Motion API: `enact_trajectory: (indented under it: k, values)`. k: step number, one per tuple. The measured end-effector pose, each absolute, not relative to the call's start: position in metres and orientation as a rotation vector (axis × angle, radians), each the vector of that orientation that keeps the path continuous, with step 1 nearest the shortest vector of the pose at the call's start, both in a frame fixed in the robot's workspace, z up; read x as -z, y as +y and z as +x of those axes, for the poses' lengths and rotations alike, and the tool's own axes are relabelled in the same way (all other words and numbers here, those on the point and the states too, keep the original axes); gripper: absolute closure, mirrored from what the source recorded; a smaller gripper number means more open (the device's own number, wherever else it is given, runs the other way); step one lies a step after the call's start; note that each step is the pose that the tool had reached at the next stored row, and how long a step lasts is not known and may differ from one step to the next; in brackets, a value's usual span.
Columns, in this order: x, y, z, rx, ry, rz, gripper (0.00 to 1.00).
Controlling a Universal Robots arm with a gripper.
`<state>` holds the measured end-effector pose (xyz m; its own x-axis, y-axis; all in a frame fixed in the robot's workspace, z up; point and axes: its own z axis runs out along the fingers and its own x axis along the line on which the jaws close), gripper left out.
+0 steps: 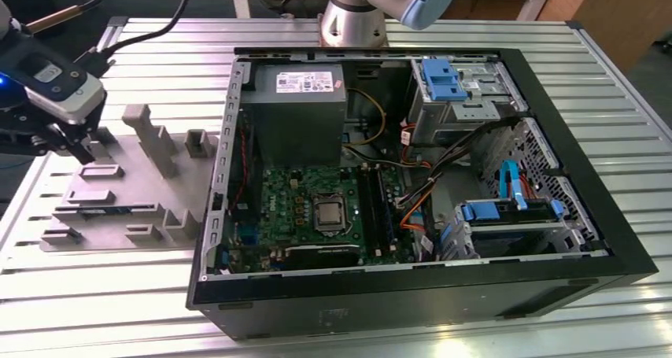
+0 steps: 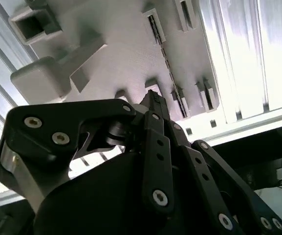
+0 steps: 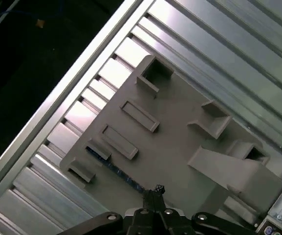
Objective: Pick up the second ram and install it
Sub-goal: 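Pick up the second ram and move it above second insertion slot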
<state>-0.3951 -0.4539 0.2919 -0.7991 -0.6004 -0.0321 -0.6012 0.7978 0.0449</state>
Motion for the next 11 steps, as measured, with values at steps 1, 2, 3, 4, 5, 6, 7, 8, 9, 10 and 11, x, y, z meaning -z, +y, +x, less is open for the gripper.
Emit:
enact_trajectory:
  k: [1,2,3,4,5,6,7,8,9,10,11]
  values:
    - [-0.2916,-0.4539,-0.3951,-0.083,2.955,-1.017,0.89]
    - [-0.2913,-0.4539,-0.3951,-0.083,2.946,-1.044,0.89]
    - [-0.2911,-0.4539,-0.3951,-0.083,2.937,-1.07,0.89]
    - [-0.2907,-0.4539,-0.3951,-0.083,2.927,-1.097,0.89]
    - [-0.2905,-0.4539,-0.3951,-0.083,2.918,-1.123,0.89]
    - [-0.2902,-0.4539,-0.3951,-0.084,2.908,-1.15,0.89]
    - [-0.2899,-0.4539,-0.3951,-0.084,2.897,-1.178,0.89]
    - [-0.2895,-0.4539,-0.3951,-0.084,2.887,-1.205,0.89]
    - [-0.2892,-0.4539,-0.3951,-0.084,2.876,-1.231,0.89]
    - [-0.2889,-0.4539,-0.3951,-0.084,2.866,-1.257,0.89]
    - [-0.2886,-0.4539,-0.3951,-0.085,2.855,-1.282,0.89]
